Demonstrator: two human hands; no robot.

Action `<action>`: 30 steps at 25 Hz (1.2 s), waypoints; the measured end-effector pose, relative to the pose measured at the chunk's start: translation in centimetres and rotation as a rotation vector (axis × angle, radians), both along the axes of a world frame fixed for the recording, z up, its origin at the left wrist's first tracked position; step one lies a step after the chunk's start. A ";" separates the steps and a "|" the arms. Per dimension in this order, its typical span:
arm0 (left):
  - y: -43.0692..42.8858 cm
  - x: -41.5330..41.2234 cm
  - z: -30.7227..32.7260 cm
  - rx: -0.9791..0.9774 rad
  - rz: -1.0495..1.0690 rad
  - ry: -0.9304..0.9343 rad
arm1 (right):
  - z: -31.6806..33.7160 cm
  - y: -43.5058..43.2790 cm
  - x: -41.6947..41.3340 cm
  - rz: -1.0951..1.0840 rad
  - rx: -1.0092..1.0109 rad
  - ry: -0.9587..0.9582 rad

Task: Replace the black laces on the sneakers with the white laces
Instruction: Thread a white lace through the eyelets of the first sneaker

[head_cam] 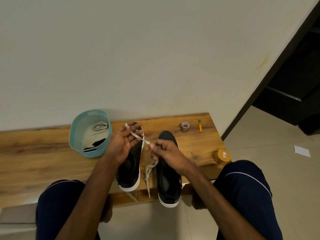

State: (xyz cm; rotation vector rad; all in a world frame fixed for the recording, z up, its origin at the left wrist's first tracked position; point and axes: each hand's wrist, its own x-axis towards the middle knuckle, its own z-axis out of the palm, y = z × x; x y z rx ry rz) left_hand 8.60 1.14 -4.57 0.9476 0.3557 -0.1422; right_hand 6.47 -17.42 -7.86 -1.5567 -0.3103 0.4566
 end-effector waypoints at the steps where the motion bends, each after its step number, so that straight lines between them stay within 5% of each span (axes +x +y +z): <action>1: 0.6 0.2 -0.3 0.038 0.056 0.037 | 0.6 -1.4 0.6 -0.042 0.020 0.036; 4: 1.9 0.5 -1.2 0.114 0.116 0.111 | 1.8 -5.2 2.0 -0.215 -0.021 0.002; 7: 1.8 0.5 -2.2 0.460 0.049 0.109 | 1.5 -7.0 3.1 -0.349 -0.080 -0.048; 12: 0.5 -0.8 -4.1 1.908 -0.286 0.013 | 0.8 -6.8 3.3 -0.339 -0.260 -0.256; 14: -1.0 -1.3 -4.0 2.097 -0.281 -0.049 | 0.6 -6.3 3.1 -0.367 -0.353 -0.378; 16: -2.3 -1.6 -4.0 1.909 -0.209 -0.296 | 0.6 -5.9 3.0 -0.415 -0.347 -0.431; 18: -3.6 -1.6 -3.9 1.425 -0.273 -0.512 | 0.7 -5.2 2.6 -0.355 -0.312 -0.449; 21: -5.6 -2.0 -4.3 0.924 -0.355 -0.502 | 0.5 -4.2 2.1 -0.202 -0.307 -0.451; 30: -5.4 -1.3 -4.7 0.689 -0.457 -0.189 | -0.7 -4.4 1.9 -0.210 -0.573 -0.632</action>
